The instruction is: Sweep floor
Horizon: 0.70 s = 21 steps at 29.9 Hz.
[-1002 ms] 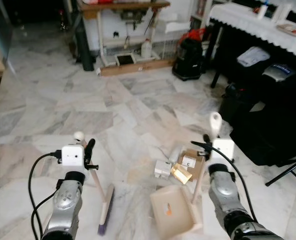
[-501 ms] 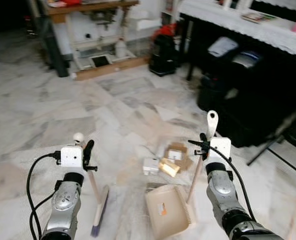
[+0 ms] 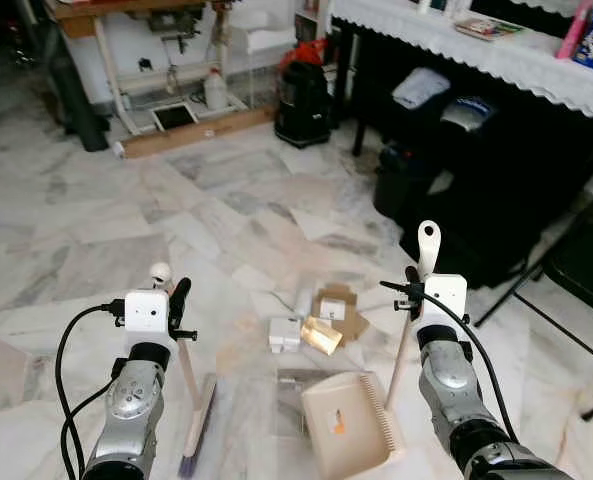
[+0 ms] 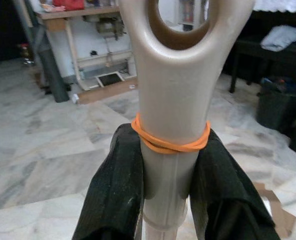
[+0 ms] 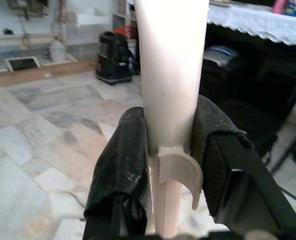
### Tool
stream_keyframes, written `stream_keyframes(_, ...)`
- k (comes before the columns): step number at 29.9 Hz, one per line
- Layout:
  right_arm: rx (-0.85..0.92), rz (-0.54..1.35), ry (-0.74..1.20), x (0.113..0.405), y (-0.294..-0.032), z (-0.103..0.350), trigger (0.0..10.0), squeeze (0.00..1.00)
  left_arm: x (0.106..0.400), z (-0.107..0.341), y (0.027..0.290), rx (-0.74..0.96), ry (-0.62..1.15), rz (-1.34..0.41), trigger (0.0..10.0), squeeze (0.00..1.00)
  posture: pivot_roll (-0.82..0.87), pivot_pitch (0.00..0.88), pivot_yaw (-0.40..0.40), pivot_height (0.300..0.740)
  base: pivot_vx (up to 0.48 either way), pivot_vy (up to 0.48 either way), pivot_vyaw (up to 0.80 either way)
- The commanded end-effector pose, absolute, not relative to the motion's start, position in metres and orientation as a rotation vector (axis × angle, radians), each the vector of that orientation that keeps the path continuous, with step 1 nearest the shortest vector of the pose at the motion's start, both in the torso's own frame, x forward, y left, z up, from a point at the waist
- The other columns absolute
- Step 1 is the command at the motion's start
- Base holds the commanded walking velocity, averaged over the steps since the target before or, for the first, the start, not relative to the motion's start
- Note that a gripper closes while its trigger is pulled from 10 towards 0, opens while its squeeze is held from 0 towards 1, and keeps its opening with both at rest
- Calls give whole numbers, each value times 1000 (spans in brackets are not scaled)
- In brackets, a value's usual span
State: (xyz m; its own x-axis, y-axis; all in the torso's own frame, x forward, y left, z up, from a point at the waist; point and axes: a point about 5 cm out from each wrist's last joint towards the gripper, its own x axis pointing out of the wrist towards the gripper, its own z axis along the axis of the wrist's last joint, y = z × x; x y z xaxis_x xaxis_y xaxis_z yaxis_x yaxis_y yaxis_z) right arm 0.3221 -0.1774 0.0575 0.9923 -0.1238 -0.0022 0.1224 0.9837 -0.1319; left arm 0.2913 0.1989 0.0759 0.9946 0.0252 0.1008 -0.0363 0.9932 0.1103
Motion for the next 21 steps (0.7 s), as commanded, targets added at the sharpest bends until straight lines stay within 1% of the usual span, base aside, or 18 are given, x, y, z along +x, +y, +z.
stream_keyframes(1, -127, -123, -31, 327, -177, 67, 10000, 0, 295, 85, 198, 127, -139, 25, 10000, 0, 90, 0, -40, 740, 330, 0, 0)
stream_keyframes(9, -105, -122, -15, 328, -176, 66, 10000, 0, 295, 84, 198, 126, -137, 30, 10000, 0, 91, 0, -43, 740, 334, 0, 0)
stream_keyframes(13, -108, -121, -15, 328, -177, 65, 10000, 0, 293, 82, 199, 124, -135, 36, 10000, 0, 90, 0, -42, 740, 330, 0, -781)
stream_keyframes(17, -117, -121, -22, 327, -178, 66, 10000, 0, 293, 82, 199, 120, -134, 36, 10000, 0, 90, 0, -45, 740, 307, 0, 0)
stream_keyframes(21, -122, -128, -16, 327, -179, 65, 10000, 0, 293, 82, 198, 111, -134, 31, 10000, 0, 88, 0, -46, 740, 0, 0, 0)
